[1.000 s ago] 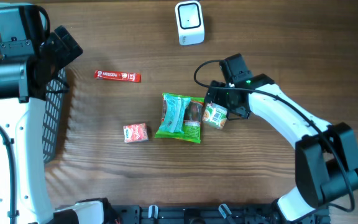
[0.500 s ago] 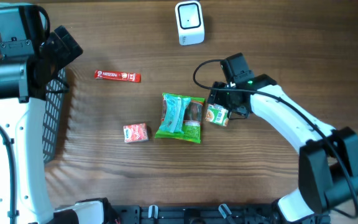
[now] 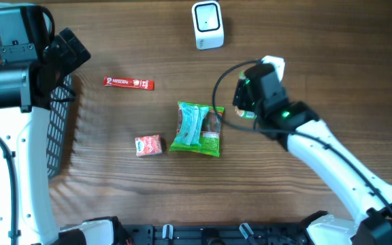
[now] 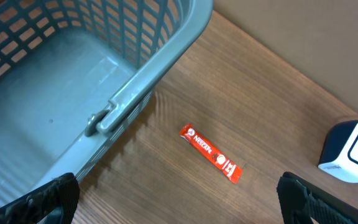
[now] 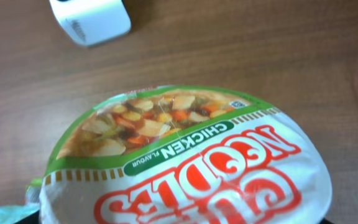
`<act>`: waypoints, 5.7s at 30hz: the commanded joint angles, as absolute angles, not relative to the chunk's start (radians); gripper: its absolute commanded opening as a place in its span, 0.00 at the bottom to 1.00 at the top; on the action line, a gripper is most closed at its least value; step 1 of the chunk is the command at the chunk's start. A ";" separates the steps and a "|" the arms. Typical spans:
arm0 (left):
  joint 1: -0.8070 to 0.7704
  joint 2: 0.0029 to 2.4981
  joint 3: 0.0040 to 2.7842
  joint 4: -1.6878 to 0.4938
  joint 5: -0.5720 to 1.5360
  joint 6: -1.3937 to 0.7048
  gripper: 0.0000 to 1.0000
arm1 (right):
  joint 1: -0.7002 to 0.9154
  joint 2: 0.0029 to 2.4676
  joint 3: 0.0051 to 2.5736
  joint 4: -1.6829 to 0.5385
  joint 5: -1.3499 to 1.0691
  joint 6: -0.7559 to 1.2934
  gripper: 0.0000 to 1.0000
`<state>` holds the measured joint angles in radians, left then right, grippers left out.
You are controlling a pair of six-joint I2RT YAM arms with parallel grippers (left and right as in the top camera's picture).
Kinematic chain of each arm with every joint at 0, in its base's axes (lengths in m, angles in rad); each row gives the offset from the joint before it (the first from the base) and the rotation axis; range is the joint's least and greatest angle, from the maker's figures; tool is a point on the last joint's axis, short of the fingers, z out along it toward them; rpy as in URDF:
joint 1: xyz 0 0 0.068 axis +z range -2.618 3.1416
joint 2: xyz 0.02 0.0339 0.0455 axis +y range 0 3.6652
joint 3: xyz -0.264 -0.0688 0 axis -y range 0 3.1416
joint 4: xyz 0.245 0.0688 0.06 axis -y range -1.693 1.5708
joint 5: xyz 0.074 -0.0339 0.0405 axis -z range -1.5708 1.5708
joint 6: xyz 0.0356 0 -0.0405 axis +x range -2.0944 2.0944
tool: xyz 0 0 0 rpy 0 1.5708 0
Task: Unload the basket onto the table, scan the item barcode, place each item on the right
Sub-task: 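Lift the cup noodles with the right gripper and rotate it, then carry the cup noodles to the scanner and hold its base over it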
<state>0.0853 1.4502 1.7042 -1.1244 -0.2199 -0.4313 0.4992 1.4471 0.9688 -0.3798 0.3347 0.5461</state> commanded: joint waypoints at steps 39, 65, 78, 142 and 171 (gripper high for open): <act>0.090 1.446 1.716 -1.122 -0.229 -0.423 1.00 | 0.086 1.796 1.292 -0.621 -0.303 0.255 1.00; 0.090 1.446 1.716 -1.122 -0.229 -0.423 1.00 | 0.208 1.749 1.304 -0.751 -0.284 0.350 1.00; 0.090 1.446 1.716 -1.122 -0.229 -0.423 1.00 | -0.047 1.872 1.236 -0.591 -0.569 0.279 0.91; 0.090 1.446 1.716 -1.122 -0.229 -0.423 1.00 | -0.037 1.501 1.204 -0.518 -1.606 0.265 0.79; 0.090 1.446 1.716 -1.122 -0.229 -0.423 1.00 | 0.133 1.500 1.601 -1.019 -0.363 0.161 0.76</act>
